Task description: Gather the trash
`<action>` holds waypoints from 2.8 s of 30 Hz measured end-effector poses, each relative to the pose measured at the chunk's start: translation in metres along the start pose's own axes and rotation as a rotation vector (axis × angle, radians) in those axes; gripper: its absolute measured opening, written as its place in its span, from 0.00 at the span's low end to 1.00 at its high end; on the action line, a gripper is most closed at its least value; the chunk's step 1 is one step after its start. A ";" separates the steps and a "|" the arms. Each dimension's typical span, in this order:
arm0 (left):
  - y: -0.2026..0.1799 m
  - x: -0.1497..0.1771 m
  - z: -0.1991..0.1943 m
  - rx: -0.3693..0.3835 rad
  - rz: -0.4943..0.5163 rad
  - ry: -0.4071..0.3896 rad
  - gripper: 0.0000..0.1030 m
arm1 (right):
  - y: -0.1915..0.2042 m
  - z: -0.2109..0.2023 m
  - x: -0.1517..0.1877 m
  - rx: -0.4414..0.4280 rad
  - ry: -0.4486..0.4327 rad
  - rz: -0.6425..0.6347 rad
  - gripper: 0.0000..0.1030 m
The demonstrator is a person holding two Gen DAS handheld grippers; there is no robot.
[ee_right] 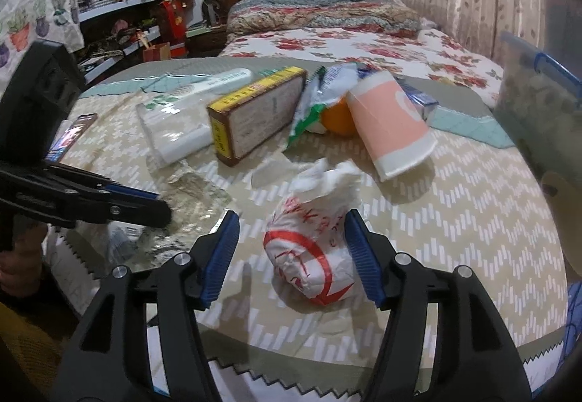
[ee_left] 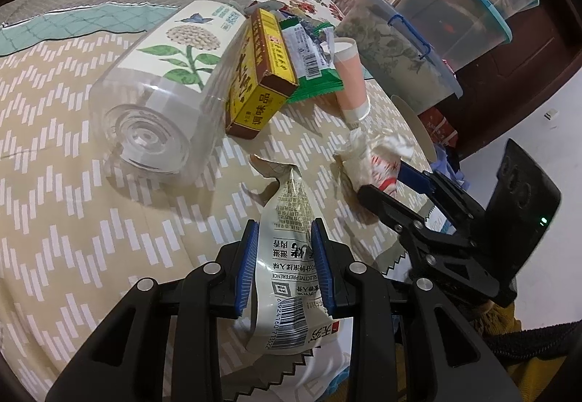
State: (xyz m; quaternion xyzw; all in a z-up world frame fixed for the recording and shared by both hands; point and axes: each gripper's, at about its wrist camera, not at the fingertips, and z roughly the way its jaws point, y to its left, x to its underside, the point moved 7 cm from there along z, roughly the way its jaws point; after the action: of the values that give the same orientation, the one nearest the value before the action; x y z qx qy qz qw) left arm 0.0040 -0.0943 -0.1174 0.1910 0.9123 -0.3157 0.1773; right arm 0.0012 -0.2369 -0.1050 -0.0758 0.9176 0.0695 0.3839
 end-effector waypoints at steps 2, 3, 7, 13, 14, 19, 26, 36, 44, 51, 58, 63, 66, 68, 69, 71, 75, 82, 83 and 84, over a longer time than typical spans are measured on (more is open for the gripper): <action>-0.003 -0.001 0.001 -0.005 0.005 0.000 0.30 | -0.005 0.004 0.003 0.005 0.015 0.021 0.61; -0.004 -0.001 0.003 -0.005 0.005 0.002 0.32 | -0.007 0.005 0.003 0.008 0.020 0.028 0.61; -0.007 -0.004 0.008 -0.005 0.002 0.009 0.42 | -0.008 0.010 0.006 0.030 0.032 0.016 0.50; -0.016 -0.010 0.013 -0.044 0.032 -0.001 0.55 | -0.011 0.007 0.006 0.067 0.029 0.014 0.30; -0.018 -0.011 0.015 -0.061 0.045 -0.002 0.55 | -0.010 0.003 0.005 0.051 0.022 0.023 0.30; -0.022 -0.011 0.019 -0.087 0.080 -0.008 0.50 | 0.014 -0.016 0.004 -0.078 -0.002 0.013 0.30; -0.019 -0.007 0.022 -0.079 0.077 -0.004 0.25 | 0.040 -0.003 0.013 -0.111 0.037 -0.028 0.30; 0.000 -0.007 0.010 -0.065 0.018 -0.033 0.25 | 0.029 -0.004 0.006 -0.073 0.009 0.019 0.30; 0.001 -0.005 0.007 -0.062 0.024 -0.043 0.25 | 0.022 0.004 0.009 -0.085 0.032 0.058 0.30; 0.001 -0.003 0.005 -0.060 0.023 -0.043 0.25 | 0.022 0.010 0.008 -0.088 0.038 0.059 0.30; 0.000 -0.003 0.005 -0.060 0.023 -0.044 0.25 | 0.022 0.010 0.008 -0.087 0.039 0.058 0.31; 0.000 -0.003 0.005 -0.061 0.023 -0.044 0.25 | 0.022 0.010 0.008 -0.087 0.038 0.057 0.31; 0.001 -0.003 0.005 -0.061 0.023 -0.044 0.25 | 0.022 0.011 0.008 -0.085 0.037 0.054 0.31; 0.001 -0.003 0.005 -0.061 0.023 -0.044 0.25 | 0.023 0.012 0.009 -0.082 0.037 0.051 0.31; 0.001 -0.003 0.005 -0.061 0.023 -0.044 0.25 | 0.023 0.012 0.009 -0.082 0.037 0.050 0.31; 0.001 -0.002 0.005 -0.061 0.024 -0.044 0.25 | 0.023 0.012 0.009 -0.082 0.037 0.051 0.31; 0.001 -0.002 0.005 -0.060 0.024 -0.044 0.25 | 0.023 0.012 0.009 -0.082 0.037 0.050 0.32; 0.000 -0.003 0.005 -0.061 0.025 -0.045 0.25 | 0.023 0.012 0.009 -0.079 0.036 0.046 0.32; 0.000 -0.003 0.005 -0.060 0.025 -0.045 0.25 | 0.023 0.012 0.009 -0.077 0.036 0.043 0.32; 0.001 -0.002 0.004 -0.060 0.025 -0.045 0.25 | 0.023 0.012 0.009 -0.075 0.035 0.041 0.32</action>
State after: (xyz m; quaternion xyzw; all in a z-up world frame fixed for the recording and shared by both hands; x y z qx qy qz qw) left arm 0.0072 -0.0972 -0.1198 0.1899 0.9147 -0.2902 0.2076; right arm -0.0015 -0.2127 -0.1184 -0.0723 0.9224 0.1104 0.3630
